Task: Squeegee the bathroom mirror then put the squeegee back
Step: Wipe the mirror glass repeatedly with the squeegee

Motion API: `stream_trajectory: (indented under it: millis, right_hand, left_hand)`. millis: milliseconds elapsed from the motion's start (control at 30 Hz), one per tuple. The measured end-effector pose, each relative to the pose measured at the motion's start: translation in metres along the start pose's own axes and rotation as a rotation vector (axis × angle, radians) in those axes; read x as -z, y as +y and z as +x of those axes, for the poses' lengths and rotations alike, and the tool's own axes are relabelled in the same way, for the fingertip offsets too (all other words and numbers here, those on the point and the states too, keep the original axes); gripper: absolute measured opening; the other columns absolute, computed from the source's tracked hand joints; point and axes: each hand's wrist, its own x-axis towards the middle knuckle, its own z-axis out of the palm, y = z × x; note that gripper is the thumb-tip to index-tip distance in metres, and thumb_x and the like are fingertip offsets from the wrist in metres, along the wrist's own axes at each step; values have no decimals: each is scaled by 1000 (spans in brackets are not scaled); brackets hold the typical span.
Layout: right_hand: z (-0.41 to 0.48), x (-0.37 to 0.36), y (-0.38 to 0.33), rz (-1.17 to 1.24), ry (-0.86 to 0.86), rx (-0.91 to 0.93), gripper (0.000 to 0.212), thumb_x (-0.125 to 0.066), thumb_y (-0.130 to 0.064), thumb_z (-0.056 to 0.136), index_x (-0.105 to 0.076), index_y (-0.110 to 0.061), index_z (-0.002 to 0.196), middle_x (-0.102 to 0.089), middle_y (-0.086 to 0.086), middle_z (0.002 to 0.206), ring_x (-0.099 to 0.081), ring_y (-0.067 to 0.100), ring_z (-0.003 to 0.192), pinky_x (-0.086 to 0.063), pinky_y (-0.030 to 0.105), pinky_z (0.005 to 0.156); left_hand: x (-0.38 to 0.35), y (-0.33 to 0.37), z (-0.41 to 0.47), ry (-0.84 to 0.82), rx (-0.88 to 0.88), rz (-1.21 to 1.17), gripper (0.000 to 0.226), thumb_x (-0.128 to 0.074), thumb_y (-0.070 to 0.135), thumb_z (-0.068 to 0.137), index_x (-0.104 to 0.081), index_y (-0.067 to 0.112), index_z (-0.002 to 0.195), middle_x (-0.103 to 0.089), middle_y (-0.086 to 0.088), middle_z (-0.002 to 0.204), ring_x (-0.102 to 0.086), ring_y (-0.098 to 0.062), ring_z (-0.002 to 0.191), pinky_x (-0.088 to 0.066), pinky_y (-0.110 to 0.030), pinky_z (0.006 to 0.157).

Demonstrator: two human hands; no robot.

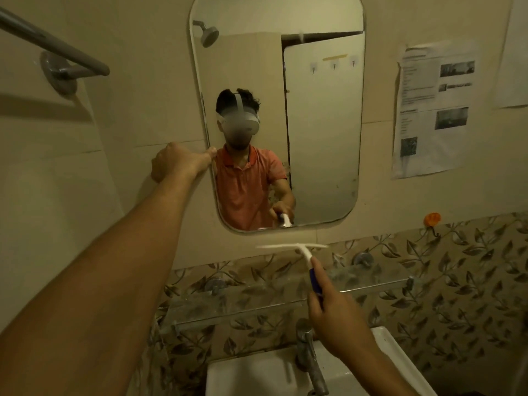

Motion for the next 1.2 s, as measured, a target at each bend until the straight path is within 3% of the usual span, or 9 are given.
stream_trajectory:
  millis: [133,300,467,567,767,867,1000,1200]
  right_hand:
    - [12,32,-21,42,177,131,73,-46,-29,104,0,-48,158,-59,-1,61,-55,14,50,-52,37,52]
    - [38,61,-61,-2,300,224,72,-44,-29,105,0,-46,158,-59,3,65,-58,19,53,-56,45,55]
    - [53,78,-96,-69,332,266,69,-40,-35,106,3,-43,159,-57,2,66,-57,18,55,-54,38,53]
    - [64,79,-108,-129,329,251,69,-39,-34,106,5,-42,159,-57,3,69,-56,19,58,-47,34,50]
    - [60,70,-107,-230,302,229,72,-34,-39,105,15,-41,157,-56,5,68,-55,20,57,-51,35,53]
    - [50,54,-93,-242,291,215,76,-37,-33,105,19,-43,155,-56,5,67,-54,19,55,-47,31,49]
    - [38,27,-67,-230,288,180,77,-39,-28,104,17,-41,156,-56,4,65,-53,20,54,-50,36,51]
    - [18,-3,-35,-227,166,110,80,-39,-28,103,19,-39,157,-56,0,65,-55,17,55,-51,36,53]
  left_hand:
    - [-2,-1,0,2,3,1,89,-67,78,73,-60,6,126,-64,-16,125,-60,-37,114,-51,-41,83]
    - [0,-1,0,-4,16,-7,88,-68,78,73,-61,7,124,-64,-15,124,-61,-37,114,-51,-41,83]
    - [1,1,0,0,11,-1,86,-68,76,74,-61,7,125,-64,-15,125,-60,-36,114,-48,-39,78]
    - [1,0,1,-1,7,-2,86,-68,77,73,-61,8,125,-64,-14,124,-61,-36,113,-51,-40,82]
    - [2,1,-1,-2,-2,-9,85,-69,75,74,-61,9,127,-64,-13,125,-60,-34,115,-45,-38,77]
    - [2,1,-2,3,-3,-15,84,-70,75,74,-61,10,126,-64,-12,125,-61,-33,115,-45,-37,76]
    - [0,-1,-1,13,6,-20,85,-70,76,72,-62,10,124,-66,-12,123,-62,-33,111,-50,-39,79]
    - [-2,-1,0,22,10,-13,85,-69,77,72,-63,10,123,-66,-12,122,-62,-34,111,-50,-40,79]
